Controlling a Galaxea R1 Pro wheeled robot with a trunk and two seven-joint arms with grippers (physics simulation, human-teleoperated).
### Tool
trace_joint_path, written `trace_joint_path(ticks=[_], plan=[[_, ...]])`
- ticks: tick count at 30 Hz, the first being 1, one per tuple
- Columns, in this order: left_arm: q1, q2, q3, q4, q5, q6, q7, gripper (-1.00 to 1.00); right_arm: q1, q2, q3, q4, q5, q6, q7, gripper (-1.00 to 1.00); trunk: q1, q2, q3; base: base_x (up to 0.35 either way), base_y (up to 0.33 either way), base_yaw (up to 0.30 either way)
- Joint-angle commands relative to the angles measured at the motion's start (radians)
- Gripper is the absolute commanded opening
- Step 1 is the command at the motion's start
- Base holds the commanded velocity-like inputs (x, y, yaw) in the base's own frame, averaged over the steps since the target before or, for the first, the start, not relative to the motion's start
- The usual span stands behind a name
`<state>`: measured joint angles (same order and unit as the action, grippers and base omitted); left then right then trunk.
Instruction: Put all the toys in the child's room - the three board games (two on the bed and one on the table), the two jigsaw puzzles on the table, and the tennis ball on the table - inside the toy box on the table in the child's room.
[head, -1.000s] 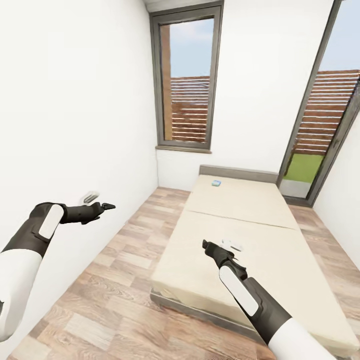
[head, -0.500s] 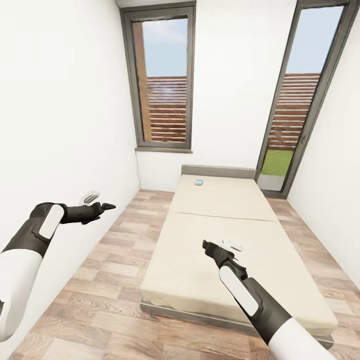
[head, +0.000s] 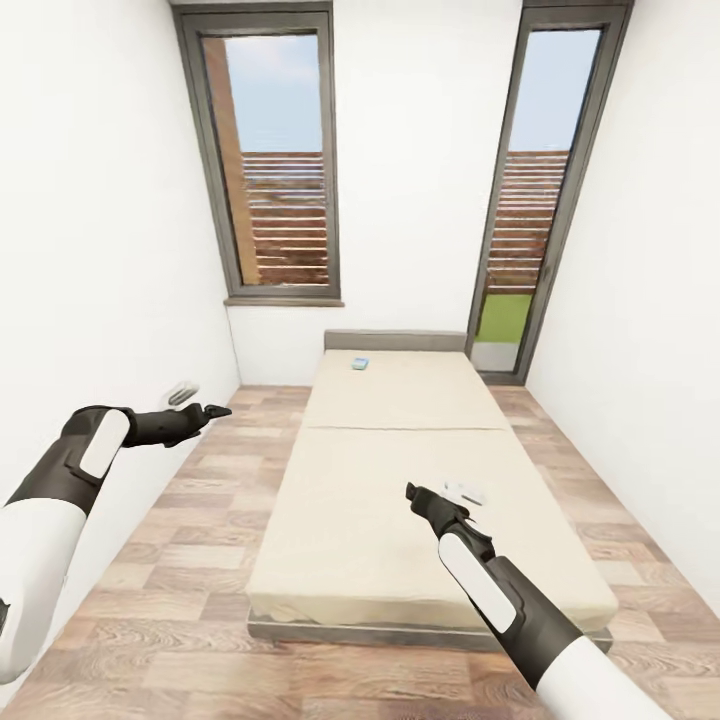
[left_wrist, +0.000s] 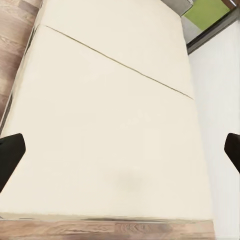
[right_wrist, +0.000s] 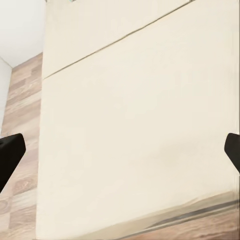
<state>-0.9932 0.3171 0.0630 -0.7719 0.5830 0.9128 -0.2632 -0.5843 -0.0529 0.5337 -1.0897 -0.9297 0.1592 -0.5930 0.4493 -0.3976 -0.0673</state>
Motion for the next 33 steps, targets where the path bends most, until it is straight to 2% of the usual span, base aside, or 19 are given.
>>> trace_joint_path(ticks=[1,8,27,33], plan=[[-0.001,0.0,0.003,0.0,-0.006,0.005,-0.007,1.0,-0.002,-0.001,0.003,-0.001,-0.003,0.003,-0.007,1.0,0.001,-0.002,-0.002,0.0,0.0,-0.281],[-0.001,0.0,0.003,0.0,-0.006,0.003,-0.008,1.0,-0.002,0.0,0.004,0.0,-0.003,0.003,-0.007,1.0,0.001,-0.002,-0.002,0.07,0.047,-0.281],[0.0,-0.001,0.003,0.001,-0.006,0.003,-0.008,1.0,-0.002,0.006,0.005,0.017,-0.003,0.003,-0.006,1.0,0.001,-0.002,-0.005,0.223,0.181,-0.281],[0.002,-0.001,0.003,0.0,-0.006,0.002,-0.008,1.0,-0.002,0.01,0.006,0.037,-0.003,0.003,-0.006,1.0,0.001,-0.002,-0.009,0.075,0.052,-0.265]])
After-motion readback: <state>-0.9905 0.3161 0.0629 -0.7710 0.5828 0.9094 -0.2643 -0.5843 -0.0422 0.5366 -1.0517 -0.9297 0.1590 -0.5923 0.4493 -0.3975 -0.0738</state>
